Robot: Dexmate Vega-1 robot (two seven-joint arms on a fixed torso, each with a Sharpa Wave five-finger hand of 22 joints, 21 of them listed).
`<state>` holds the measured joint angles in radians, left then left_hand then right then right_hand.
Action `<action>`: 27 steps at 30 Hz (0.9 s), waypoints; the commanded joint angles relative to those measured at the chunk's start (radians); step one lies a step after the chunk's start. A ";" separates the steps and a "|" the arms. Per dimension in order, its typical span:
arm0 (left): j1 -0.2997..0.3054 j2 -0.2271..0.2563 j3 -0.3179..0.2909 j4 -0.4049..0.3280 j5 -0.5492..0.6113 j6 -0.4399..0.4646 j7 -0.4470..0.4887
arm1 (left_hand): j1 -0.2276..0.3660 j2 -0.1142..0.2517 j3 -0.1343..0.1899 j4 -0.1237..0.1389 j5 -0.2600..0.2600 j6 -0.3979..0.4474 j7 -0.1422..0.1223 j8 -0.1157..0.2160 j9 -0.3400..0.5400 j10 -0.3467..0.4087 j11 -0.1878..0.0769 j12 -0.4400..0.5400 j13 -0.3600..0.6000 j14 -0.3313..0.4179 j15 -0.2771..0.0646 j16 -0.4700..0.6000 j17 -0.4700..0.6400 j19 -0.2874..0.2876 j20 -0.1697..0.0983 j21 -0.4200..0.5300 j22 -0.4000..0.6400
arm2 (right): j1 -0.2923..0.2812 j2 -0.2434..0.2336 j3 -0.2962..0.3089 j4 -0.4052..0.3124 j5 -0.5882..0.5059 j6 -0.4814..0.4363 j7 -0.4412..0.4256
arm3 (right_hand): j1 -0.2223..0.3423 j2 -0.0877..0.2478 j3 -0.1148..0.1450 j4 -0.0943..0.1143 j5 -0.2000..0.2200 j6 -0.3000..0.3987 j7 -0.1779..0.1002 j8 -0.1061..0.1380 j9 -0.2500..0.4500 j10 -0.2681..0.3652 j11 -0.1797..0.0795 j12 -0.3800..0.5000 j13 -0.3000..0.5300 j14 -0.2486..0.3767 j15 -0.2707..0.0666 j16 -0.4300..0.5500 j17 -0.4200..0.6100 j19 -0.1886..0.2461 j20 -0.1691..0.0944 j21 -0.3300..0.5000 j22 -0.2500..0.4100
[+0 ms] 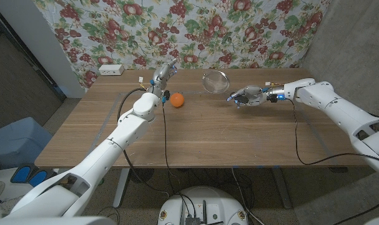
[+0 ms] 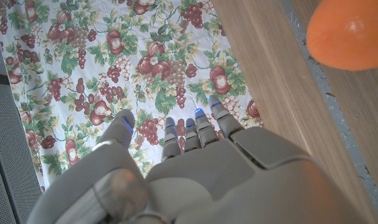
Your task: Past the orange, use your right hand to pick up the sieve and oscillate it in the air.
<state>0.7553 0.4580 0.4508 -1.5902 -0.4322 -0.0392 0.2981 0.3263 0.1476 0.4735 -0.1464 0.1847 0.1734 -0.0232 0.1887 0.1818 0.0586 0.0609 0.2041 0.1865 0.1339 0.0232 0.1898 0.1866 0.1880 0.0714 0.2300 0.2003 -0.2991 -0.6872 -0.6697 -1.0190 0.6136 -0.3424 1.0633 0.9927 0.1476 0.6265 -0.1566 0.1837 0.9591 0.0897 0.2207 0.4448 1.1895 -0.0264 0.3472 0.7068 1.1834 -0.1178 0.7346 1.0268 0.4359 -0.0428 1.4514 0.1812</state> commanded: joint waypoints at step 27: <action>0.012 0.004 -0.003 -0.013 0.000 -0.005 0.005 | -0.018 0.003 0.014 0.000 -0.001 0.001 0.005 -0.002 0.000 0.002 0.006 -0.003 0.003 -0.002 0.004 0.003 0.002 0.000 0.000 0.004 0.001 | -0.017 -0.005 0.022 -0.011 0.000 0.071 0.024 | 0.040 0.017 0.004 0.005 -0.003 0.029 0.008 -0.005 -0.007 -0.010 -0.013 -0.028 0.018 0.089 -0.103 -0.018 0.014 -0.010 -0.152 -0.006 -0.005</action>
<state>0.7591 0.4568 0.4530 -1.5945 -0.4301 -0.0392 0.3027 0.3159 0.1501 0.4805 -0.1477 0.1848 0.1734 -0.0232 0.1887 0.1818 0.0586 0.0609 0.2041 0.1865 0.1339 0.0232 0.1898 0.1866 0.1880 0.0715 0.2300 0.2004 -0.2739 -0.7058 -0.7017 -1.0452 0.5571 -0.3802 1.0741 1.0045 0.1360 0.6316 -0.1616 0.1770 0.9630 0.0931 0.2196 0.4356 1.1888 -0.0271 0.3277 0.7207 1.1863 -0.1150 0.7276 1.0432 0.4355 -0.0430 1.4514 0.1768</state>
